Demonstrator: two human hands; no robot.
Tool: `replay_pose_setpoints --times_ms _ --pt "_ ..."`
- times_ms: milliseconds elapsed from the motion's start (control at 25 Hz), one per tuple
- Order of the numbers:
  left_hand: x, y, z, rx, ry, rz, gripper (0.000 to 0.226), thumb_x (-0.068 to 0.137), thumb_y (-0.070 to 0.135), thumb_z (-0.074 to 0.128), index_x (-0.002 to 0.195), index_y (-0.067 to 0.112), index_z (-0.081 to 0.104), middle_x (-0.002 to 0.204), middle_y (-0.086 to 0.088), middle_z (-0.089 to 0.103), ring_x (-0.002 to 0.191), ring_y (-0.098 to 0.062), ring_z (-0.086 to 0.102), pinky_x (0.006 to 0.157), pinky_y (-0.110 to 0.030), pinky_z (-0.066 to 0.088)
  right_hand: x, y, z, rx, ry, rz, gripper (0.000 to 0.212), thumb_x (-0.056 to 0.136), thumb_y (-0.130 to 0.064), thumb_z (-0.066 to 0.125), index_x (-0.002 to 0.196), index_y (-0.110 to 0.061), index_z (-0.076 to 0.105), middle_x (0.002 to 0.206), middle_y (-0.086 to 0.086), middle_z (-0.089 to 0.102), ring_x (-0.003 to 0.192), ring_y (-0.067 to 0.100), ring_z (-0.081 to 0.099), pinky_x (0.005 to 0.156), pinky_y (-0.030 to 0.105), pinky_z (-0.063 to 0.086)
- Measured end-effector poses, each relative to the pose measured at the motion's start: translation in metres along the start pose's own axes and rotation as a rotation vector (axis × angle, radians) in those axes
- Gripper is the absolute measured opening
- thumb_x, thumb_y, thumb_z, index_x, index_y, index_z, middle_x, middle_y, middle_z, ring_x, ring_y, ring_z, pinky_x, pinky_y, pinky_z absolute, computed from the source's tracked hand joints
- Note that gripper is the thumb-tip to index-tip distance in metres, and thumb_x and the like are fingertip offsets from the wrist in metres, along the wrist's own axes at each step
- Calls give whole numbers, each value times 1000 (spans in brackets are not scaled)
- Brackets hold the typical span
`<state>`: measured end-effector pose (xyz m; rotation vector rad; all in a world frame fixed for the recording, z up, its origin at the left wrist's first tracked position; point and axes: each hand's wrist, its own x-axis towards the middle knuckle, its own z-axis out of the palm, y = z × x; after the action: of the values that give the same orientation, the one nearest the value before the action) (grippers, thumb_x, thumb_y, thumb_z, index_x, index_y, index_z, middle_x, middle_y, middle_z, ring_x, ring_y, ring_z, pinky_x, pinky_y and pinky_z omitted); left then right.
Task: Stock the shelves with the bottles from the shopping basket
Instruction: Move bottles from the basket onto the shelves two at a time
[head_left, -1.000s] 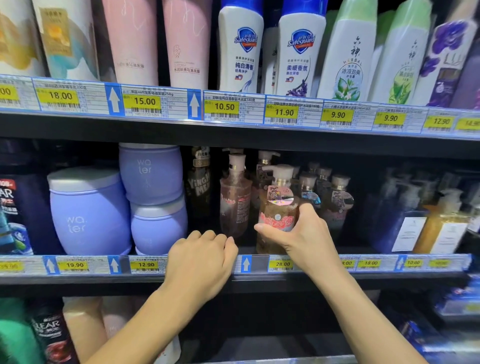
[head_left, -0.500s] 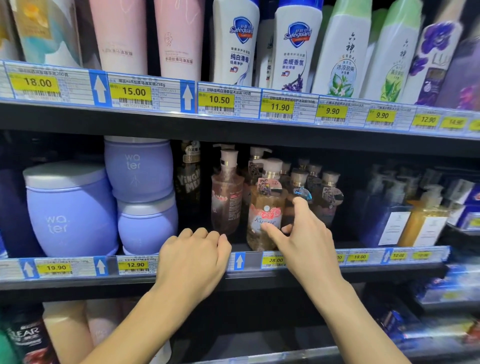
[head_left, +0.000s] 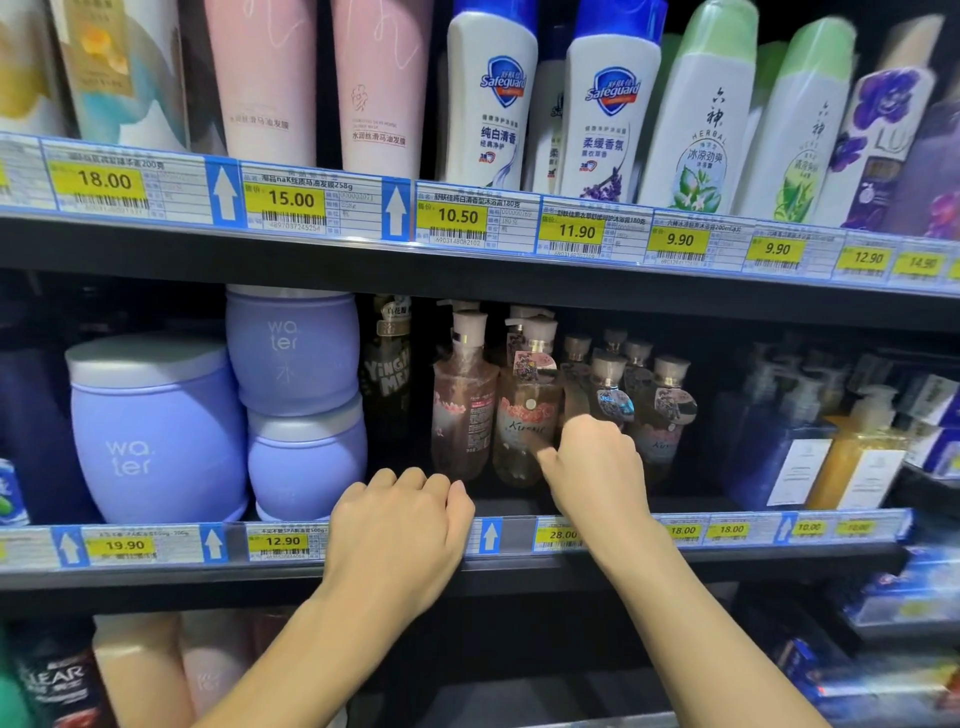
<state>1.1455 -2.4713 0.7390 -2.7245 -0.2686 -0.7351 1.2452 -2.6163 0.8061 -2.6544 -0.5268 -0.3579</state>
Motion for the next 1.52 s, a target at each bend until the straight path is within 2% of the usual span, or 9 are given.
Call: replay_pose_setpoints --times_ms 80,200,360,440,520,720,1160,1360,1520 --pt "1 0 0 11 15 1 9 79 19 65 80 11 69 64 -7 59 53 -33 53 47 -31 32 0 1 0 3 9 0 26 101 -31 61 87 -15 46 72 -3 44 59 15 38 60 28 36" --pt "2 2 -2 -3 5 -34 41 90 28 30 80 15 68 67 -5 60 58 -32 55 50 -32 30 -7 4 -3 34 43 -14 30 101 -41 59 92 -17 43 71 -7 37 59 10 35 55 28 30" --pt "5 2 -12 -61 -18 -102 27 91 36 52 72 22 64 64 3 60 60 -25 59 47 -29 33 -26 17 -2 -76 88 -104 42 99 -61 47 104 -19 48 86 -6 49 73 15 43 55 28 27" --pt "7 2 -20 -178 -90 -175 32 99 43 44 84 23 64 80 3 66 79 -25 64 58 -33 44 -36 28 -1 -152 84 -120 53 98 -66 44 117 -18 56 102 -1 61 88 21 52 63 32 38" --pt "9 6 -20 -216 -83 -196 44 102 49 27 95 23 61 97 1 67 96 -27 62 69 -36 43 -47 43 -1 -222 104 -121 63 96 -69 42 130 -18 59 116 3 67 105 28 59 82 40 46" --pt "7 46 -34 -254 -30 -73 49 101 52 26 106 21 64 106 -3 68 102 -31 59 73 -38 38 -84 91 -12 -346 131 -37 66 94 -71 43 125 -16 64 120 9 69 111 37 60 91 47 51" --pt "-10 251 -82 -208 -119 69 69 91 58 13 123 22 61 124 -3 67 115 -31 58 96 -42 40 -165 282 -65 -359 120 47 80 88 -72 29 124 -11 65 116 13 70 101 41 63 84 49 54" --pt "-24 405 -90 -217 -220 146 66 91 60 14 116 25 63 118 0 69 109 -31 61 90 -42 42 -206 414 -94 -354 58 93 77 87 -70 32 120 -9 66 113 15 70 99 41 64 84 49 53" --pt "-24 480 -80 -203 -310 180 69 89 60 10 113 24 64 116 -1 69 107 -30 61 87 -41 42 -212 489 -99 -356 22 118 76 88 -70 34 121 -9 65 113 16 69 100 42 63 84 49 52"
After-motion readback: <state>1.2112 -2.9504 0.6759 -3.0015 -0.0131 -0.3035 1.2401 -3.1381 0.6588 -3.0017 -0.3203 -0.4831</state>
